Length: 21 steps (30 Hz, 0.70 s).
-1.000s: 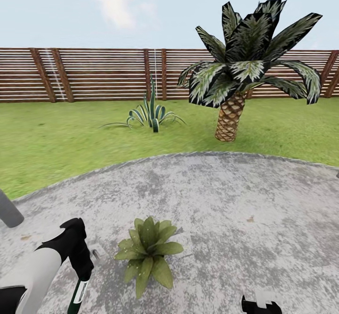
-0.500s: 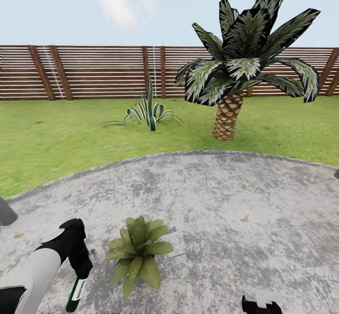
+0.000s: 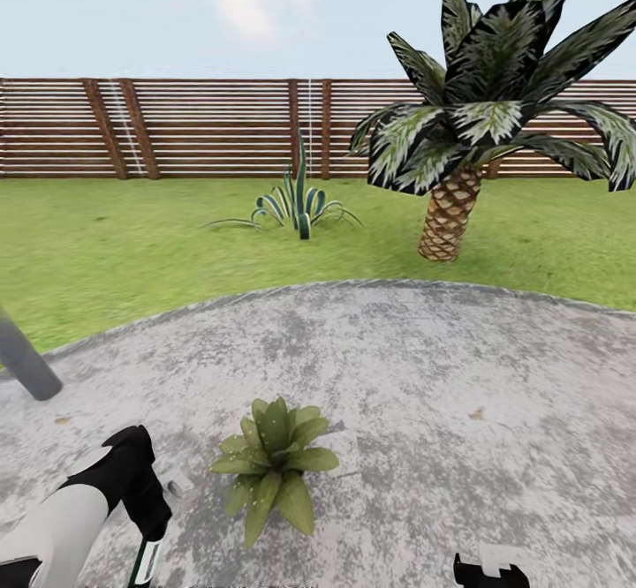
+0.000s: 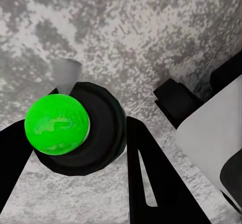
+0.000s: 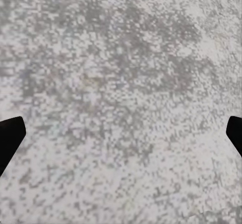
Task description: Pick up the pesticide atomizer in the garden and spray insectifuge to fully cover both potted plants in the garden.
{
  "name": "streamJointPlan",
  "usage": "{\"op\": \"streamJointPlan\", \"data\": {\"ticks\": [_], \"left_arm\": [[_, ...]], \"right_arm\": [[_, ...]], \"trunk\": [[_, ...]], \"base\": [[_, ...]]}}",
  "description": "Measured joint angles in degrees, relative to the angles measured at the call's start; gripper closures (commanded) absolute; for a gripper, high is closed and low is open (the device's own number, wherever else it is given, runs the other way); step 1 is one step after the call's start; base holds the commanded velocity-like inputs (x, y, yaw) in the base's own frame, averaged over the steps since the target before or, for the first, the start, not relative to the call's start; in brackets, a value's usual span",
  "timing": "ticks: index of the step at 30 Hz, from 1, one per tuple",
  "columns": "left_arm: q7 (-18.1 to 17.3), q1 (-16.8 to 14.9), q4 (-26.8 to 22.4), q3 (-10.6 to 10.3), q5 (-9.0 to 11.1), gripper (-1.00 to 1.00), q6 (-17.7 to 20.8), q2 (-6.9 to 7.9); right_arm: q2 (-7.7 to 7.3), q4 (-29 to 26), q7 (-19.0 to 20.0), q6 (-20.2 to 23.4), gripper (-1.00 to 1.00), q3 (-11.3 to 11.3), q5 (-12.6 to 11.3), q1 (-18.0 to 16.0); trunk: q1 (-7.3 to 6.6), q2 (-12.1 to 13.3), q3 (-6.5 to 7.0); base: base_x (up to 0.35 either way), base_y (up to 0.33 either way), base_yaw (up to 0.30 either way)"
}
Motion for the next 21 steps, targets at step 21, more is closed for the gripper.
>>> {"op": "streamJointPlan", "data": {"ticks": [21], "left_arm": [[0.01, -0.03, -0.17, 0.56, 0.02, 1.0, 0.03, -0.08]], "right_arm": [[-0.1, 0.0, -0.03, -0.02, -1.0, 0.02, 0.01, -0.01]], "trunk": [[0.01, 0.0, -0.25]], "base": [[0.057, -0.191, 0.027]]}}
